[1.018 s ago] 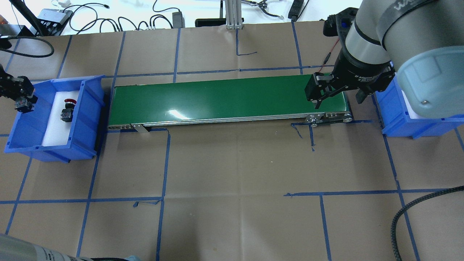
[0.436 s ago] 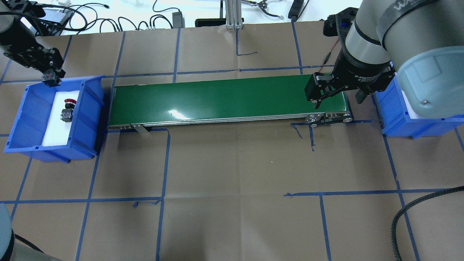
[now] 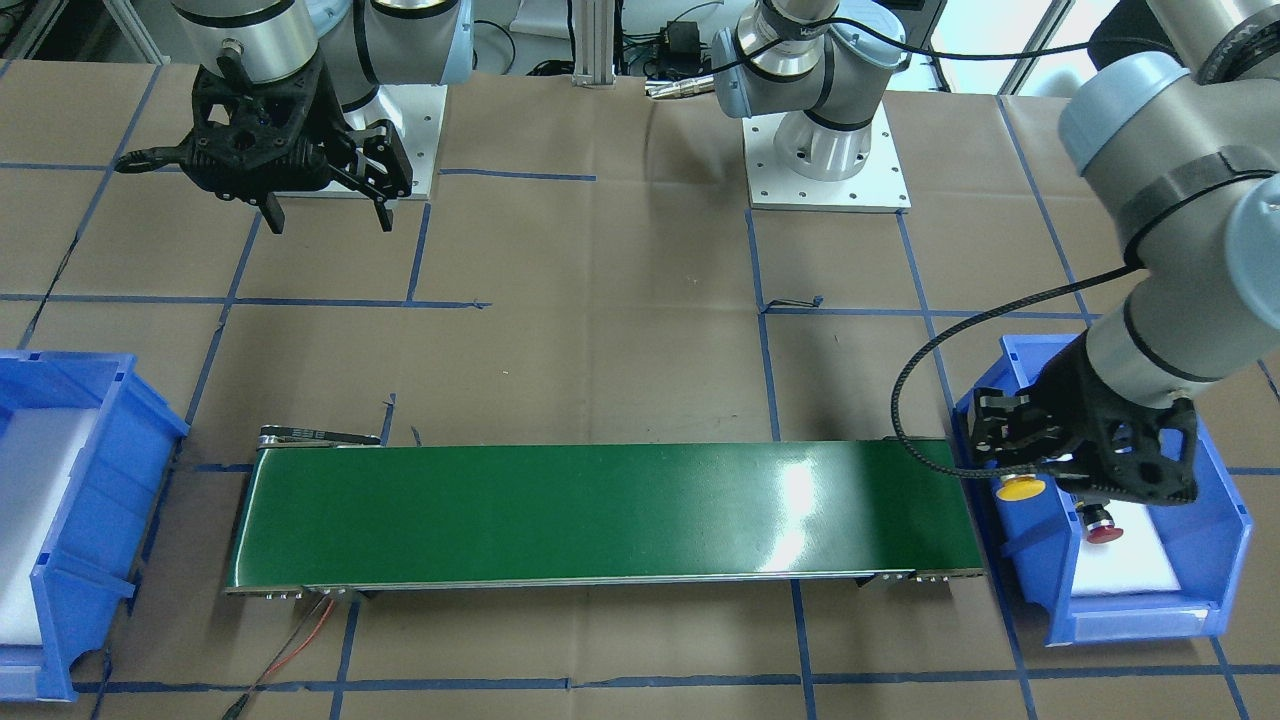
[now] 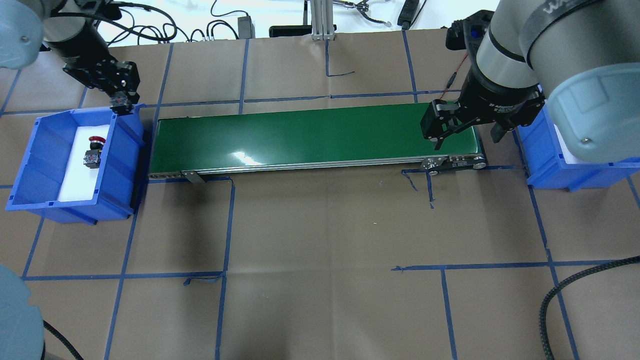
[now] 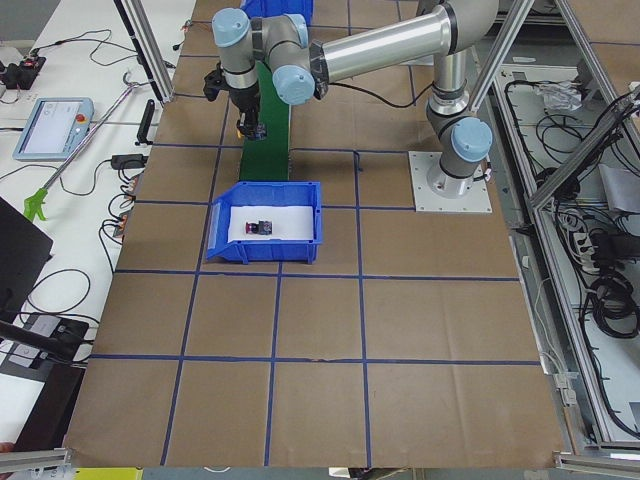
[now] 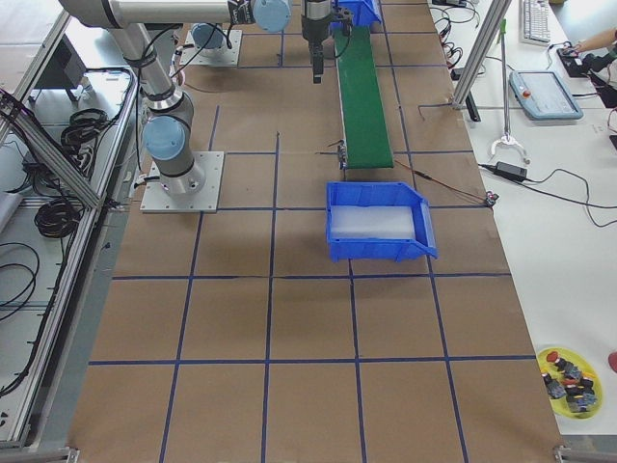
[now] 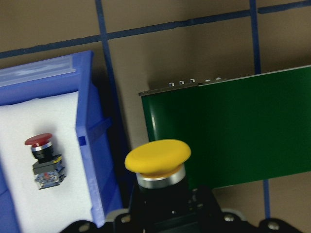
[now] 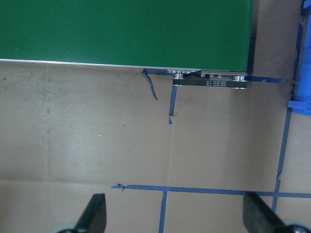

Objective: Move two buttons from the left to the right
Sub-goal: 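Lift the yellow button and carry it over the conveyor's near end, then lower the yellow button onto the green belt and open the left gripper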

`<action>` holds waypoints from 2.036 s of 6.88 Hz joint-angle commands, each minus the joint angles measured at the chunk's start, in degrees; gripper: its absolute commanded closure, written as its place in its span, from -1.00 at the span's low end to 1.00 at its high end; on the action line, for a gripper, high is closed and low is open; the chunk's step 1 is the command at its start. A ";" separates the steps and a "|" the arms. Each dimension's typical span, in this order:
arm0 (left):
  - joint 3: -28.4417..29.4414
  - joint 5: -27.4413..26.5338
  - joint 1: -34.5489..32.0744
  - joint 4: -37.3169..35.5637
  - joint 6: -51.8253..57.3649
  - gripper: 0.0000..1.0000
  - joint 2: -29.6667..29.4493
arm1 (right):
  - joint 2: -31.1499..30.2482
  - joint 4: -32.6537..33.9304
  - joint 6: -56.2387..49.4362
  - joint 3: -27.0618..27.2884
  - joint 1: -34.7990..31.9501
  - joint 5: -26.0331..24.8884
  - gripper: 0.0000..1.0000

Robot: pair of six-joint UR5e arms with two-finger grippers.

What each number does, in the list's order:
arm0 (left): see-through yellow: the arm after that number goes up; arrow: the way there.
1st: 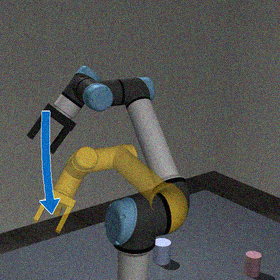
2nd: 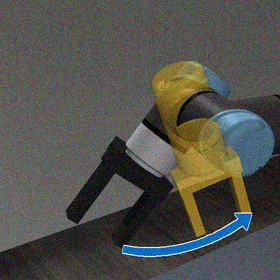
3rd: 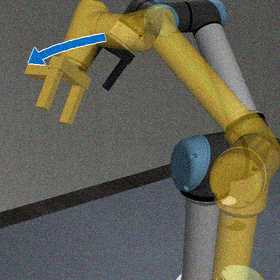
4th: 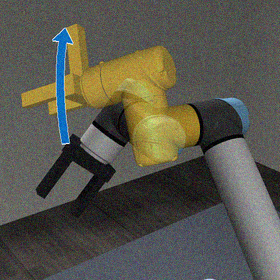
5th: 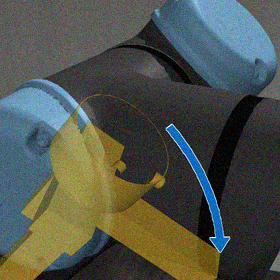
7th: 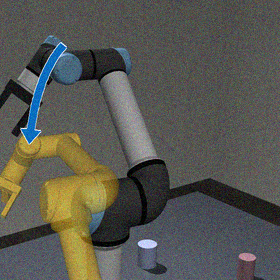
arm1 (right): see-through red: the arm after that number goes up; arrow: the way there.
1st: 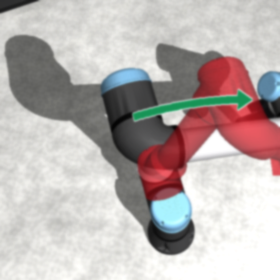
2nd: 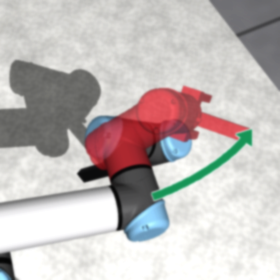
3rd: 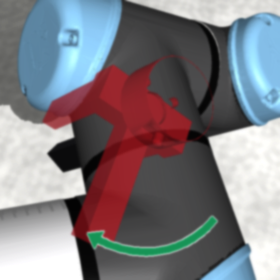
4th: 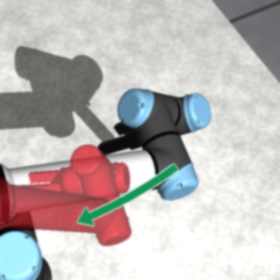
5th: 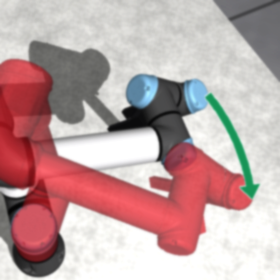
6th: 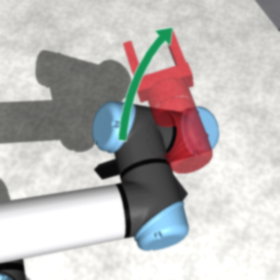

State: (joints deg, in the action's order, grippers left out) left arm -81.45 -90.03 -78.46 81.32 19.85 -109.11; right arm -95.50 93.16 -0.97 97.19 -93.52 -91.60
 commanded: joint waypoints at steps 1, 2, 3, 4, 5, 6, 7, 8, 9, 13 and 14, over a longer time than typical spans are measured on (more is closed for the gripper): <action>-0.72 -0.06 -3.19 -0.80 -2.79 0.72 -3.90 | 0.05 0.00 0.00 0.02 0.00 -0.07 -1.00; -1.51 -0.06 -3.54 -1.07 -2.97 0.72 -4.96 | 0.05 0.00 0.00 0.02 0.00 -0.07 -1.00; -3.52 -0.32 -3.89 -3.42 -3.67 0.72 -5.41 | 0.05 0.00 0.00 0.02 0.00 0.02 -1.00; -6.76 -0.32 -4.42 -8.84 -3.67 0.72 -5.85 | 0.05 0.00 0.00 0.02 0.00 -0.07 -1.00; -9.83 -0.41 -4.60 -15.33 -3.41 0.71 -6.46 | 0.05 0.00 0.00 0.02 0.00 -0.07 -1.00; -11.34 -0.85 -4.60 -17.75 -3.15 0.67 -6.47 | 0.05 0.00 0.00 0.02 0.00 -0.07 -1.00; -11.45 -1.20 -4.60 -17.86 -3.06 0.66 -6.56 | 0.14 0.00 0.00 0.02 0.00 -0.16 -1.00; -11.79 -1.12 -4.60 -17.86 -3.06 0.50 -6.47 | 0.14 0.00 0.00 0.02 0.00 -0.16 -1.00; -11.80 -1.11 -4.60 -17.86 -3.06 0.19 -6.47 | 0.14 0.00 0.00 0.02 0.00 -0.16 -1.00; -9.61 -1.11 -4.25 -17.08 -2.97 -0.99 -4.47 | 0.22 0.00 -0.09 0.02 0.00 -0.07 -1.00; -8.64 -1.11 -4.16 -16.03 -2.54 -0.99 -3.06 | 0.22 0.00 -0.09 0.02 0.00 -0.16 -1.00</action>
State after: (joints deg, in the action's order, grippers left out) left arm -91.28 -91.13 -82.74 64.29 16.95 -113.77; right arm -95.28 93.16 -1.05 97.21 -93.52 -91.69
